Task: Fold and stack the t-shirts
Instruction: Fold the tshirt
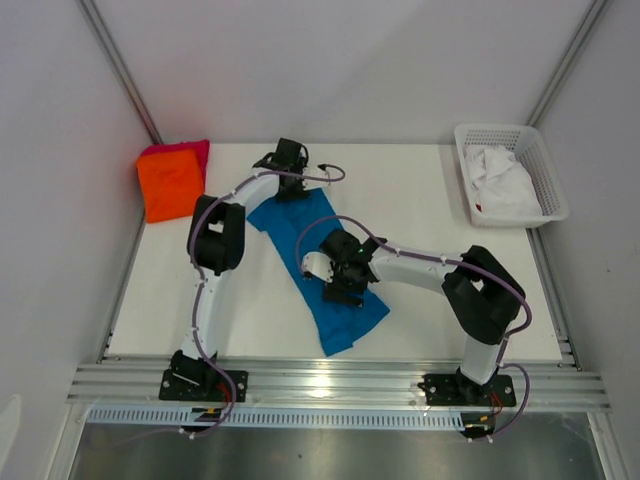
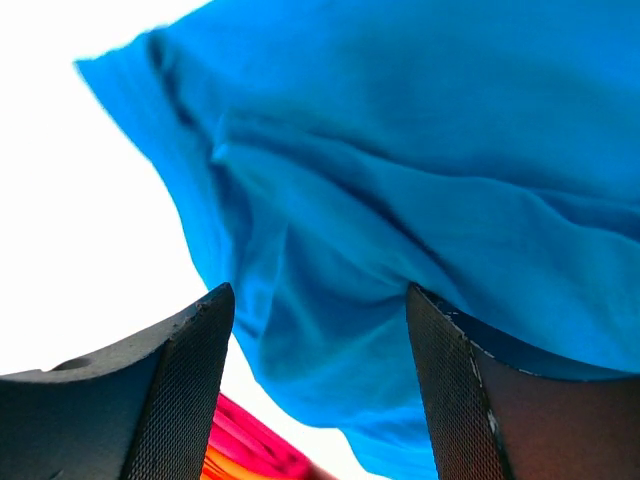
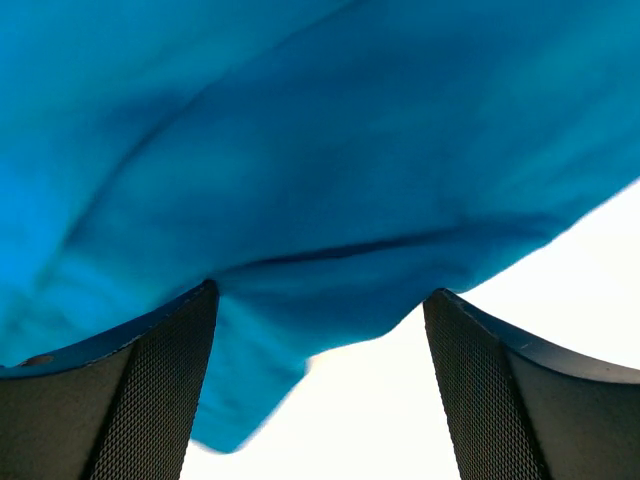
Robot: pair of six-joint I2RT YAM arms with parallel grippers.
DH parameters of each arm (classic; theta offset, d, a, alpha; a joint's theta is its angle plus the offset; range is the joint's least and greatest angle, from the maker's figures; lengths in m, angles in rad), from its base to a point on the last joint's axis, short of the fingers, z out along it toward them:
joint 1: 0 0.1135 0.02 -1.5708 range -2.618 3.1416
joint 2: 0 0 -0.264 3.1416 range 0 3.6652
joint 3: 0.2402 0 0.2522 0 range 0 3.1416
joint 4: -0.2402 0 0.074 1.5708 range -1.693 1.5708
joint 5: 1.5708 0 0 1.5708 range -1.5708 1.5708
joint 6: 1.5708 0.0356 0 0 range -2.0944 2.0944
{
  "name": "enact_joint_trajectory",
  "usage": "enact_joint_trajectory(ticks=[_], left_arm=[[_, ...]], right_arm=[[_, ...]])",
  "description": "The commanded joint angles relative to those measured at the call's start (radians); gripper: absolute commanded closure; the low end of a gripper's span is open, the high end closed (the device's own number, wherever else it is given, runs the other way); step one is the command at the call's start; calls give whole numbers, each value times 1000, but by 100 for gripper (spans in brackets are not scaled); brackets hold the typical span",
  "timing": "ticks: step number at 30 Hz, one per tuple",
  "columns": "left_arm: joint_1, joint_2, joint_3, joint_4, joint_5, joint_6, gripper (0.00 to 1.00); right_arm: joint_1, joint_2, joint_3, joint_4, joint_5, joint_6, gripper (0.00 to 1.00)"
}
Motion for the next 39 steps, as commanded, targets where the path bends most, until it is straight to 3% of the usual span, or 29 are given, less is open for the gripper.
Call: enact_joint_trajectory(ticks=[1,6,21,32,35,37,39], left_arm=[[-21,105,160,53,-57,26,27],[-38,178,286,88,-61,73,25],[-112,167,270,174,52,27,26],[-196,187,272,280,65,11,15],[-199,190,296,309,60,-69,16],[-181,164,325,315,36,-202,16],[-120,73,368,233,124,-370,16]], right_arm=[[19,14,60,-33,-72,23,14],[52,26,92,-46,-111,23,14],[70,99,203,-81,-224,59,14],[81,115,195,-55,-238,84,14],[81,107,195,-47,-235,89,14],[82,89,187,-21,-203,96,14],[73,50,167,8,-177,104,13]])
